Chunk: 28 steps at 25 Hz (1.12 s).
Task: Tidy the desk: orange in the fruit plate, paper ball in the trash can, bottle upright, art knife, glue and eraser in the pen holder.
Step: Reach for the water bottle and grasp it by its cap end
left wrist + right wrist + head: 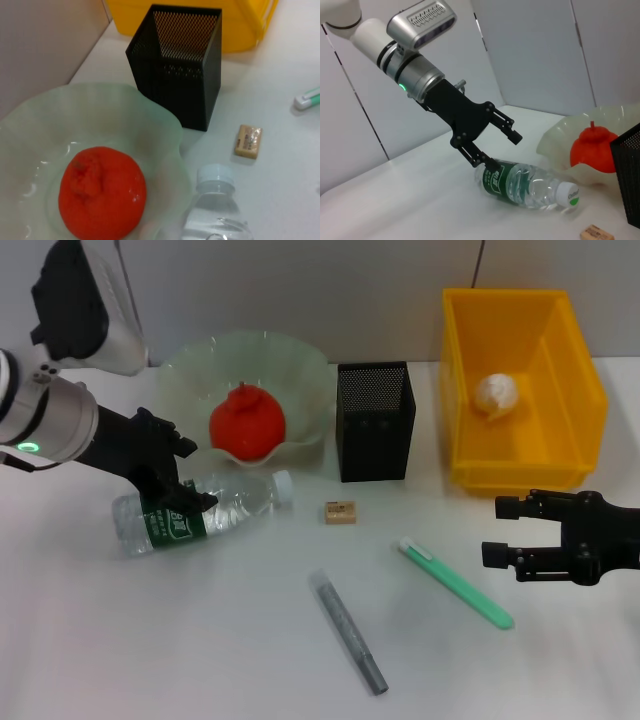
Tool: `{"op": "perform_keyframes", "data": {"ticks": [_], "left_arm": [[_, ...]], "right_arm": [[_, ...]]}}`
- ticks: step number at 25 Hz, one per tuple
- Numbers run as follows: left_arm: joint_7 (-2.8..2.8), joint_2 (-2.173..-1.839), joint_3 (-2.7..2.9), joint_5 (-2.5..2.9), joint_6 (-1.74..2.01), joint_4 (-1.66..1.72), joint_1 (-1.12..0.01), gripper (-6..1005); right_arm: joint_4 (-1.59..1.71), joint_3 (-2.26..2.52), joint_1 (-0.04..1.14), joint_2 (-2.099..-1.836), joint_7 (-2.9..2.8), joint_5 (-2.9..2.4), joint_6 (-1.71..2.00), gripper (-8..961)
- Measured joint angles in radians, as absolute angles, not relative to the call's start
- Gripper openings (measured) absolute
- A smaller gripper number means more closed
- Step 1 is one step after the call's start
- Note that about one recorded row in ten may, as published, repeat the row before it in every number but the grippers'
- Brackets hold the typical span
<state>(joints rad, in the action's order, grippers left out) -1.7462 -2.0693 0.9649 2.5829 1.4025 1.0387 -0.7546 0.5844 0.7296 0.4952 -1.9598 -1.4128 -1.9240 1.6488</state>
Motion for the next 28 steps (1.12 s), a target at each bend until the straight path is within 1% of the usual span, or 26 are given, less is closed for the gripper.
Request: {"op": "perform_keyframes", "data": {"ticks": [15, 28], "left_arm": [[-1.781, -2.071, 1.085, 2.609, 1.255, 0.935, -0.758, 780], [-1.780, -2.076, 1.136, 2.588, 1.256, 0.923, -0.768, 778]], "right_arm": [[0.586, 0.729, 0.491, -1.969, -1.413, -1.924, 1.647, 839], [0.585, 0.729, 0.489, -1.970, -1.413, -1.926, 1.647, 839]]}}
